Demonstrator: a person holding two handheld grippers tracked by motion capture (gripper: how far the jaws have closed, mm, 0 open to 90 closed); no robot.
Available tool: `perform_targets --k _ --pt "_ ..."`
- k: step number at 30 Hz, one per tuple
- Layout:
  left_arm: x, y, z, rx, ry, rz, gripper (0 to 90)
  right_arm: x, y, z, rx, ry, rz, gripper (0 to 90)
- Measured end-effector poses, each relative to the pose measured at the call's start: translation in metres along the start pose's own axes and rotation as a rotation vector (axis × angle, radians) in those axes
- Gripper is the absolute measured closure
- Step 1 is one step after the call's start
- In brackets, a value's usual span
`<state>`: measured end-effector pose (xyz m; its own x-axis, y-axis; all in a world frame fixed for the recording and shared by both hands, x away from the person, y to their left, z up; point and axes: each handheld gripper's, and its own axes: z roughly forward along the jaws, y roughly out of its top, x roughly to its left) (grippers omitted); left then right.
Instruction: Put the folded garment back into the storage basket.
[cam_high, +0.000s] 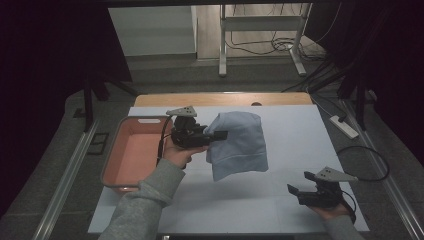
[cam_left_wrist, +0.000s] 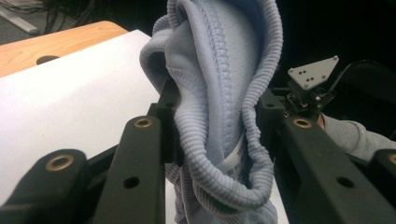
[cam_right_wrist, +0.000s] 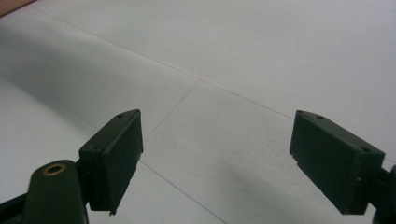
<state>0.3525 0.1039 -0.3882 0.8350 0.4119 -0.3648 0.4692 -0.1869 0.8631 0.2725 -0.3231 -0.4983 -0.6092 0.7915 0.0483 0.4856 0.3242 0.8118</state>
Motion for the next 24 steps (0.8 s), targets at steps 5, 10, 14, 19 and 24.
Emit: perform_targets --k 5,10,14,19,24 --pt "0.0 0.001 -0.004 -0.007 0.005 0.001 63.5 0.0 0.0 0.0 0.0 0.001 0.0 18.0" --pt "0.0 0.003 -0.01 -0.013 0.012 0.004 63.5 0.0 0.0 0.0 -0.001 0.001 -0.002 18.0" --pt "-0.001 0.004 -0.014 -0.017 0.017 0.005 63.5 0.0 0.0 0.0 -0.002 0.001 -0.001 17.9" --pt "-0.002 0.005 -0.018 -0.019 0.024 0.012 63.5 0.0 0.0 0.0 -0.001 -0.001 -0.001 17.9" --pt "-0.002 0.006 -0.024 -0.023 0.032 0.013 63.5 0.0 0.0 0.0 -0.002 -0.003 0.0 17.8"
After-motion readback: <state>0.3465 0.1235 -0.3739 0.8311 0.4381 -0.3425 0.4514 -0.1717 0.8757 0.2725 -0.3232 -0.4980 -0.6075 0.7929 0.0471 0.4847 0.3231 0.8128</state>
